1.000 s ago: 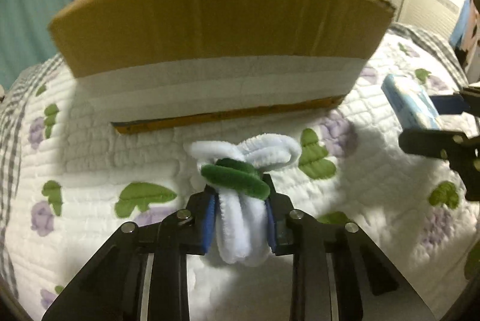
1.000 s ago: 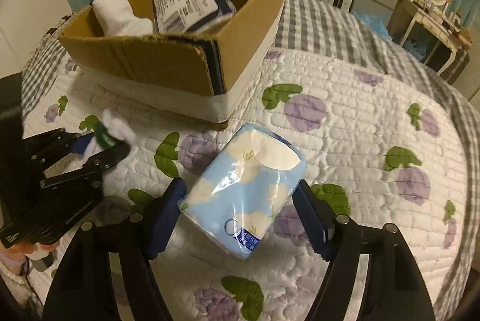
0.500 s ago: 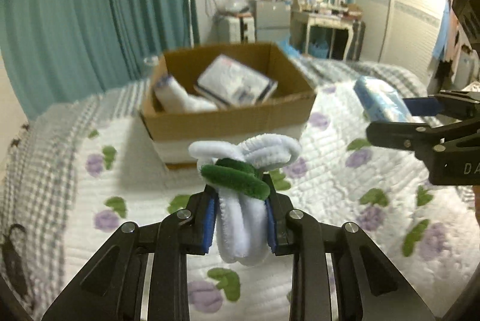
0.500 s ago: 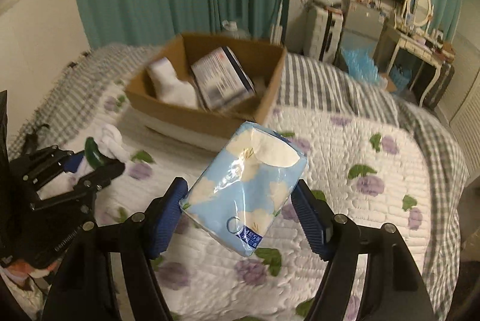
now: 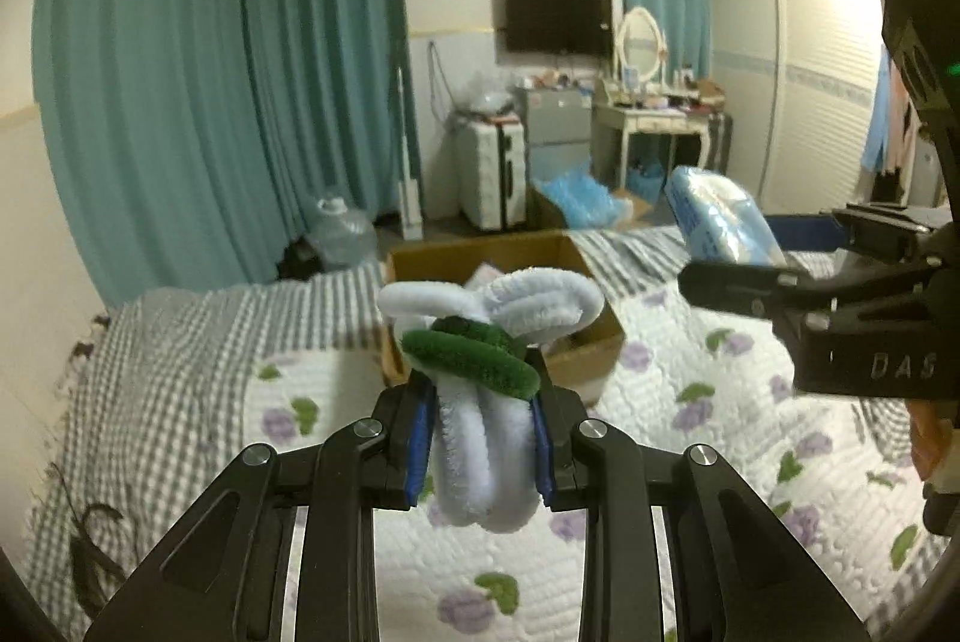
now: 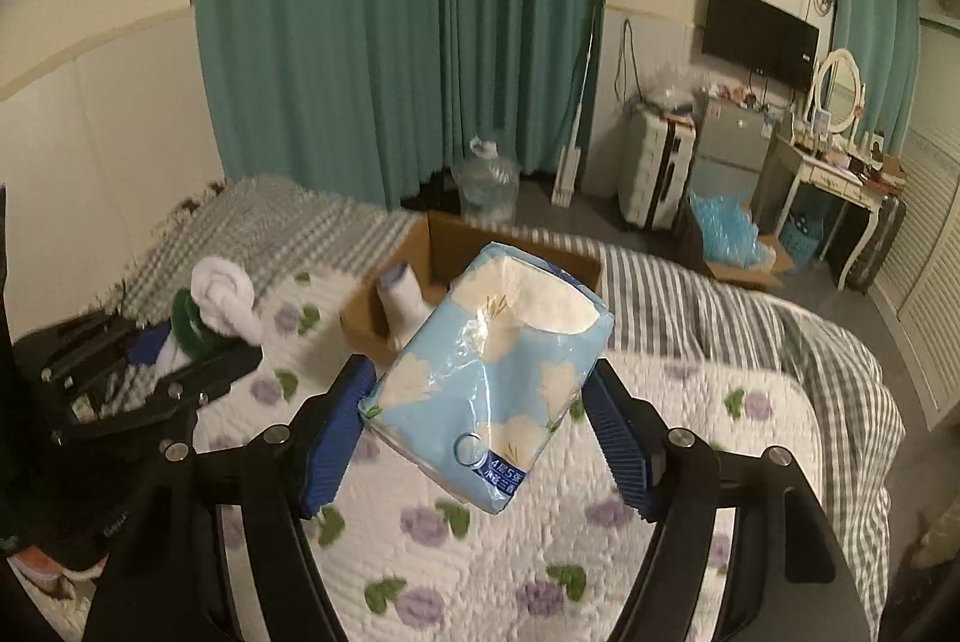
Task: Organize soft objects
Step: 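Lower both held items into the box and open both grippers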
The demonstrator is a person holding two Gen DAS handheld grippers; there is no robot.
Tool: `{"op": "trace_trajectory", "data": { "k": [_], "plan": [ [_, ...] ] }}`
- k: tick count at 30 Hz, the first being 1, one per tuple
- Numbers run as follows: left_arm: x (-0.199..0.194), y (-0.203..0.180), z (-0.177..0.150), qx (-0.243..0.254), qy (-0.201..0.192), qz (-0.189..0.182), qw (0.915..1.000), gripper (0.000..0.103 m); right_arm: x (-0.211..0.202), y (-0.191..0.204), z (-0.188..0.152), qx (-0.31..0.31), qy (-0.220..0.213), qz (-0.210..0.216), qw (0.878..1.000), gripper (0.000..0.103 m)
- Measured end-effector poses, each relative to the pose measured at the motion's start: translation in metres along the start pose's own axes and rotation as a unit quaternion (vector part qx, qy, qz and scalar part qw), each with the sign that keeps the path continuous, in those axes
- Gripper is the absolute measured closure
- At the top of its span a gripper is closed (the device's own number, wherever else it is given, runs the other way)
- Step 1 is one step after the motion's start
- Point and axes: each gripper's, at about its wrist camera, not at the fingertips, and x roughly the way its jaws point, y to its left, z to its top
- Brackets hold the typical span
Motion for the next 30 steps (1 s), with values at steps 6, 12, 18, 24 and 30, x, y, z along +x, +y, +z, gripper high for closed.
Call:
{"op": "trace_trajectory", "data": {
  "k": [6,12,18,24,30],
  "plan": [
    [0.023,0.009,0.024,0.01,-0.016,0.02,0.9996,0.076,0.026,0.0,0.041,0.004,-0.031,0.006,1.0,0.032],
    [0.089,0.015,0.04,0.008,-0.006,0.032,0.9994,0.076,0.088,-0.014,0.059,0.014,-0.029,0.004,0.999,0.032],
    [0.166,0.015,0.031,0.014,0.024,0.031,0.9991,0.075,0.177,-0.049,0.057,0.03,0.009,0.008,0.999,0.032],
    [0.219,0.021,0.029,-0.005,0.03,0.026,0.9992,0.073,0.236,-0.071,0.053,0.046,0.023,0.021,0.998,0.031],
    [0.241,0.024,0.028,-0.021,0.045,0.045,0.9977,0.027,0.249,-0.087,0.051,0.067,0.022,0.009,0.997,0.016]
  ]
}}
